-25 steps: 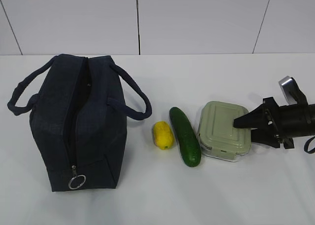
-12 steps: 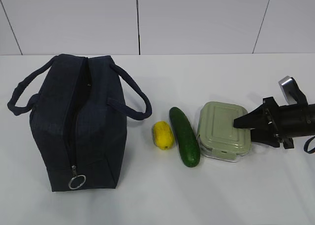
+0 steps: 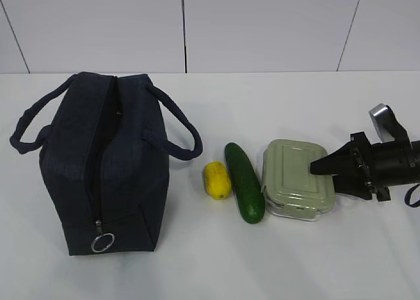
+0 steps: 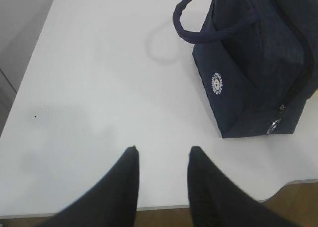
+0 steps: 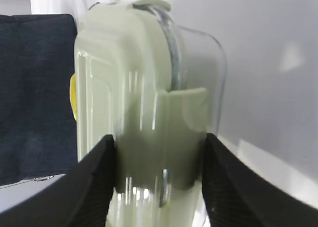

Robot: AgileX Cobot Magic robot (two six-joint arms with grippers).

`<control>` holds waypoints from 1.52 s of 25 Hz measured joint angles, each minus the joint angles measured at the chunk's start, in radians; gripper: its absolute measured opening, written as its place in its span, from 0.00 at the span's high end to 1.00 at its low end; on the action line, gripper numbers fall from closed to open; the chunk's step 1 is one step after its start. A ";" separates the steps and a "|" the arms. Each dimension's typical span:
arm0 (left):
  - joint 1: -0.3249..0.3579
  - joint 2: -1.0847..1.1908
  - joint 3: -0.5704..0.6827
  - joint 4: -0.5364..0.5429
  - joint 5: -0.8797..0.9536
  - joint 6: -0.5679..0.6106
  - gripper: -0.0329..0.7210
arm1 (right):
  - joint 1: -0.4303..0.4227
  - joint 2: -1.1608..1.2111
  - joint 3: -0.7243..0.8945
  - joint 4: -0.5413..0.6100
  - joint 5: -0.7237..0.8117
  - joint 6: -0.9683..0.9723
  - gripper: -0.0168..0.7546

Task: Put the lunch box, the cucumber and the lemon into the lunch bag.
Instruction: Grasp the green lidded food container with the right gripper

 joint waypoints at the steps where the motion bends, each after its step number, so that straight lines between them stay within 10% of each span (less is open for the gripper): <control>1: 0.000 0.000 0.000 0.000 0.000 0.000 0.64 | 0.000 0.002 0.000 0.000 0.006 0.000 0.47; 38: 0.000 0.000 0.000 -0.041 0.000 0.000 0.64 | 0.000 0.002 0.000 -0.004 0.034 -0.002 0.47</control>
